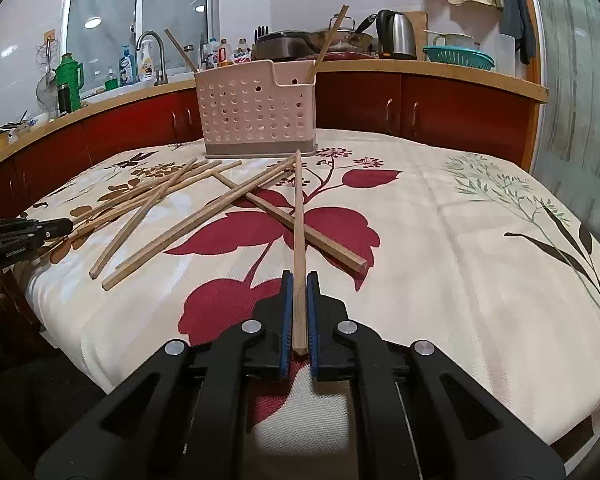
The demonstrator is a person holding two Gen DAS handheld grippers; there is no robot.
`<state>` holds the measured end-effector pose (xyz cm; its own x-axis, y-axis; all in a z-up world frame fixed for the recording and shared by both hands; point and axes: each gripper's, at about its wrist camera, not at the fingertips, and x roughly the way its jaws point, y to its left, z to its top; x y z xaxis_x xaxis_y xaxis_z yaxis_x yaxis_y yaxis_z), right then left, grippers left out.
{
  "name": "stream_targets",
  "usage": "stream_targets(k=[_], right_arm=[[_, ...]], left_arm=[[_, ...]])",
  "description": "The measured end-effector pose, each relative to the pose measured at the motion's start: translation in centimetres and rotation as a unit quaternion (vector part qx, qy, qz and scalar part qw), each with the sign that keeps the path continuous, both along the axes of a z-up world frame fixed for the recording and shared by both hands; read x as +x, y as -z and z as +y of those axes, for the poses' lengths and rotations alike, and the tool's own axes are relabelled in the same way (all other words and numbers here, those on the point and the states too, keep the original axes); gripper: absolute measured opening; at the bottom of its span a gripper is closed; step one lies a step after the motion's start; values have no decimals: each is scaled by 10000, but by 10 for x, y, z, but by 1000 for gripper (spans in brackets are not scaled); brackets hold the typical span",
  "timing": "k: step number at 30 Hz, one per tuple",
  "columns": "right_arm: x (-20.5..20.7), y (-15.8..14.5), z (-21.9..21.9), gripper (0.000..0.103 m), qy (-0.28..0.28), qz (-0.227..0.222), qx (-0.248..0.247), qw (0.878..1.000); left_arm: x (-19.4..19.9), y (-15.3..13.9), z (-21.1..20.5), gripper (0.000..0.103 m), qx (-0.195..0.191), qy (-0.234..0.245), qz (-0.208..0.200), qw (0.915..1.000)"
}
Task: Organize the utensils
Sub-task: 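Close the right tool on a chopstick while the left tool grasps another, then lift both held chopsticks and carry them toward the pink holder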
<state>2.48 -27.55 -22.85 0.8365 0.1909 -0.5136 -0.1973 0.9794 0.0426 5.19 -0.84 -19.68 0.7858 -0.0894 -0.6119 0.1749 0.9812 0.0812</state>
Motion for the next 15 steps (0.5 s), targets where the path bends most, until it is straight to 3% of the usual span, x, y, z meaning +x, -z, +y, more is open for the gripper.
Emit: stream_targets(k=[7,15], right_arm=[[-7,-15,-1,6,28,-153,7,9999],[-16,-53,-2,7,60,-588,60,9982]], left_arm=[[-7,-21,1,7,25,12,-271,9996],[-17,-51,4,7,5,-34,-743,9972]])
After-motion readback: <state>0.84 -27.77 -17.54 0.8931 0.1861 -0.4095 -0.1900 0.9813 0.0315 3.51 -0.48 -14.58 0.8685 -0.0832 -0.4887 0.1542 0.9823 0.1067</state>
